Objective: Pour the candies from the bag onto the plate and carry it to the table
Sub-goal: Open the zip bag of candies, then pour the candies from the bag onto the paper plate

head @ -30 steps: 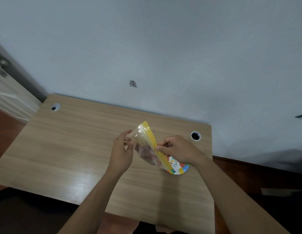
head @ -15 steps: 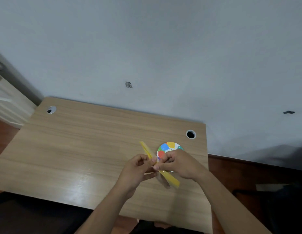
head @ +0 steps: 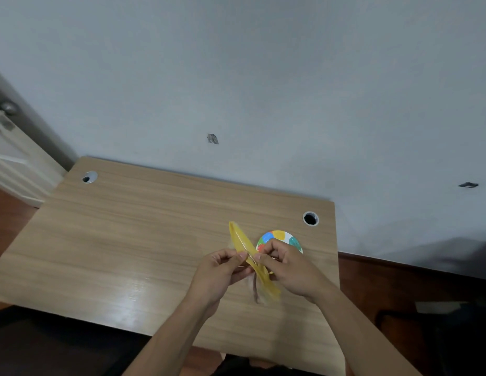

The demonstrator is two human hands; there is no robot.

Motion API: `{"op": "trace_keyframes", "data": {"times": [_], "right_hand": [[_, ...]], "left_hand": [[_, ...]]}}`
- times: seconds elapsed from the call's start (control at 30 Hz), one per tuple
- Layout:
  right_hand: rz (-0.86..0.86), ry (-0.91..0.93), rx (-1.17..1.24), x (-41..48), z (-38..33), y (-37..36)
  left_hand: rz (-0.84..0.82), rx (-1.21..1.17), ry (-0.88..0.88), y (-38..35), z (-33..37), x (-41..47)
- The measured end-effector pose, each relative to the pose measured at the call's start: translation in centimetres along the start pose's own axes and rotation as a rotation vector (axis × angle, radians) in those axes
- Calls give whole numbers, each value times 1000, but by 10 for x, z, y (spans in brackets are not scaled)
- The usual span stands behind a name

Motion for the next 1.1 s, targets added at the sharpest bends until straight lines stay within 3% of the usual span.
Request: {"op": "trace_keyframes", "data": {"times": [0.27,0.53,0.7,0.83,1.0,1.1], "right_hand": [[207,63,-213,3,-8,-1],[472,162,-459,7,-37,18],[446,198,-733,10,-54,44],[488,256,-850,4,-64,56],[452,354,-804,-2,-71,50],[434,351,-780,-4,-70,57]], "left_hand": [[88,26,-9,8,4,0],[330,421,-141,46,38,7],[371,693,-137,65,61,3],[213,758,-16,63,52,4],[-166,828,108,48,21,8],[-144,905,139,64,4,30]]}}
Point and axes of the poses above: each hand's wrist, its own x-axis towards the middle knuckle, its own y-axis out of the back of the hand, z = x × y, the point moved 9 cm from there along x, towards the middle knuckle, and after that the axes turned 2 degrees about x, right-handed, at the moved point
